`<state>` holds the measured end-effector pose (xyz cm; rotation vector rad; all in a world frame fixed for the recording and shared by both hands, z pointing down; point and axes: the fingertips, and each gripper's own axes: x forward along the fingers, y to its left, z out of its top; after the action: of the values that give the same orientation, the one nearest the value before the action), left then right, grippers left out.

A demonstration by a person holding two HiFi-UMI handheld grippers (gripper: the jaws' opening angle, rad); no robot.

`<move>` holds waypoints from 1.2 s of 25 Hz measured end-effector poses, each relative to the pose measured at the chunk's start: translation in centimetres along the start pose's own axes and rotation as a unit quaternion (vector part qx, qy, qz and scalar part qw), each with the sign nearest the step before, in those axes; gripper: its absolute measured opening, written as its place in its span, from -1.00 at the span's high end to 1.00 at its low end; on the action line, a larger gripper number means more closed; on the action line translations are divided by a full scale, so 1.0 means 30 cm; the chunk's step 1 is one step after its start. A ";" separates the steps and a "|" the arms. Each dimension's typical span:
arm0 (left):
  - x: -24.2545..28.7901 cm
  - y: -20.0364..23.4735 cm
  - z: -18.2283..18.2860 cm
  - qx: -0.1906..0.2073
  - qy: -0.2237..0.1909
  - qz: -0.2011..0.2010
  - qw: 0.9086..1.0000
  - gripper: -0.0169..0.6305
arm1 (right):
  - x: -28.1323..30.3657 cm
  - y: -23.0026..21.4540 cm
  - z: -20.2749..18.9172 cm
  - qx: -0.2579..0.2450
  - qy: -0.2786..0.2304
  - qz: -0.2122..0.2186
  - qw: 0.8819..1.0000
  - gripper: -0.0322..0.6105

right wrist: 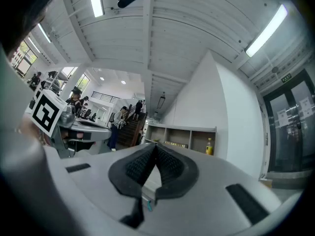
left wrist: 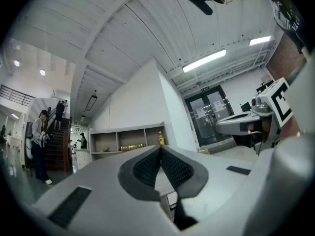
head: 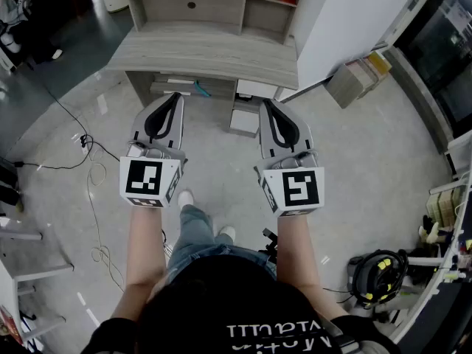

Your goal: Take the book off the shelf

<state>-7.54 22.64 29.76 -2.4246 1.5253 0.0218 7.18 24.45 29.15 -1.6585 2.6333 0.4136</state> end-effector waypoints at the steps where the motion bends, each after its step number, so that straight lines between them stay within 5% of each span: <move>1: 0.004 -0.005 -0.001 0.002 0.001 -0.002 1.000 0.91 | 0.001 0.001 -0.003 -0.001 0.002 0.002 1.000 0.86; 12: 0.021 -0.046 -0.024 0.001 0.012 -0.018 1.000 0.91 | -0.007 0.005 -0.025 -0.007 0.009 0.005 1.000 0.85; 13: 0.023 -0.046 -0.029 -0.012 0.013 -0.018 1.000 0.70 | -0.008 0.007 -0.028 -0.007 0.010 0.007 1.000 0.85; 14: 0.027 -0.045 -0.034 -0.026 0.013 -0.015 0.999 -0.06 | -0.010 0.008 -0.031 -0.008 0.011 0.009 1.000 0.85; 15: 0.028 -0.041 -0.038 -0.037 0.013 -0.009 0.999 -0.46 | -0.013 0.008 -0.034 -0.008 0.012 0.010 1.000 0.85; 17: 0.024 -0.031 -0.046 -0.047 0.015 0.010 0.999 -0.60 | -0.019 0.007 -0.040 -0.005 0.014 0.013 1.000 0.85; 30: 0.116 0.051 -0.145 -0.085 0.050 0.040 0.994 -0.69 | 0.061 -0.040 -0.123 0.011 0.028 0.003 1.000 0.85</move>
<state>-7.94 17.90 33.05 -2.5278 1.7298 0.0499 7.94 21.53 32.18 -1.6816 2.6717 0.3430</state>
